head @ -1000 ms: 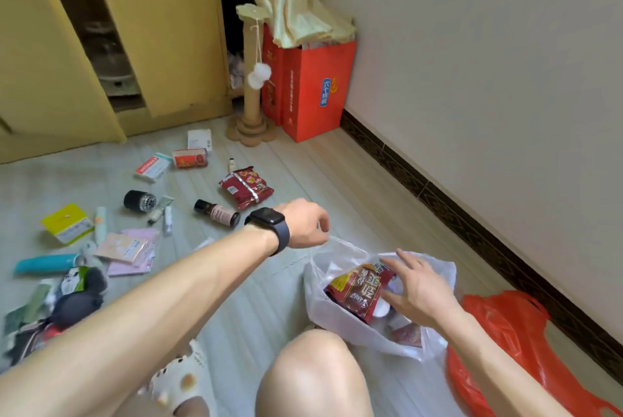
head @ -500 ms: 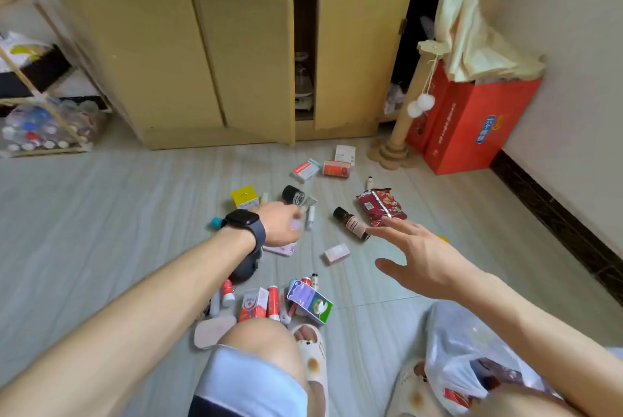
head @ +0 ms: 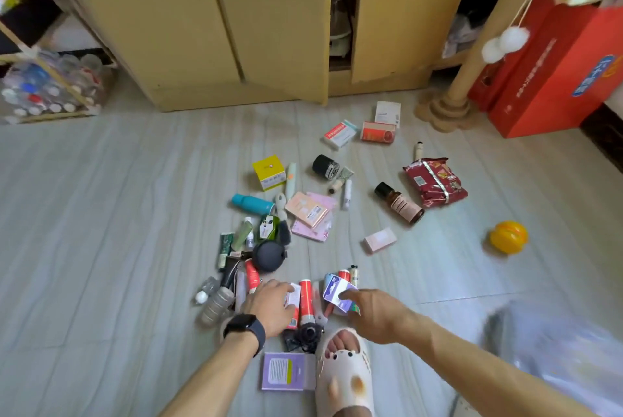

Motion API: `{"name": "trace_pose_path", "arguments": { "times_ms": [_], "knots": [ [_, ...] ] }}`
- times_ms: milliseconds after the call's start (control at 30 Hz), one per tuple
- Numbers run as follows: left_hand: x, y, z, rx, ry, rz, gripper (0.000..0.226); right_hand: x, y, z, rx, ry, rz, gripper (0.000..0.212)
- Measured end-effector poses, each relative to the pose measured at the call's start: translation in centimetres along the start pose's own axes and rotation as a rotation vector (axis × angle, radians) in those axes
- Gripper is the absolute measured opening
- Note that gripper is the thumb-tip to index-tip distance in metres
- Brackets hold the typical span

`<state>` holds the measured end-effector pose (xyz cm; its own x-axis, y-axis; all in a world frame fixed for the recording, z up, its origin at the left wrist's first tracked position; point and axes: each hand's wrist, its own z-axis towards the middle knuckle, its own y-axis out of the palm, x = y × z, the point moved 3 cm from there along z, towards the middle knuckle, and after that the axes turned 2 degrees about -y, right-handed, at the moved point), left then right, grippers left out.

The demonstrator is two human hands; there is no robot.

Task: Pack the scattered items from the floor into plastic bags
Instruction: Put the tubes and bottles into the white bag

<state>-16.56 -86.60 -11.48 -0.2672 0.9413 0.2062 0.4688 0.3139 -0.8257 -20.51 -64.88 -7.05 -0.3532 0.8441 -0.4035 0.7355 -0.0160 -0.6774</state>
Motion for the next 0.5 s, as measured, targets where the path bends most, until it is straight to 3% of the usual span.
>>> {"name": "trace_pose_path", "arguments": {
  "times_ms": [100, 167, 367, 500],
  "knots": [
    [1.7, 1.9, 1.5, 0.084, 0.134, 0.196, 0.037, -0.2, 4.1, 3.6, -0.1, 0.034, 0.119, 0.038],
    [2.9, 3.1, 2.7, 0.102, 0.149, 0.335, 0.041, 0.4, 6.0, 5.6, -0.075, 0.067, 0.171, 0.039],
    [2.4, 5.8, 6.1, 0.06, -0.161, 0.405, 0.065, 3.6, 6.3, 8.6, 0.41, 0.415, 0.1, 0.054],
    [2.3, 6.3, 7.9, 0.068, -0.198, 0.386, 0.056, 5.6, 6.1, 11.0, 0.356, 0.448, 0.186, 0.054]
  ]
}}
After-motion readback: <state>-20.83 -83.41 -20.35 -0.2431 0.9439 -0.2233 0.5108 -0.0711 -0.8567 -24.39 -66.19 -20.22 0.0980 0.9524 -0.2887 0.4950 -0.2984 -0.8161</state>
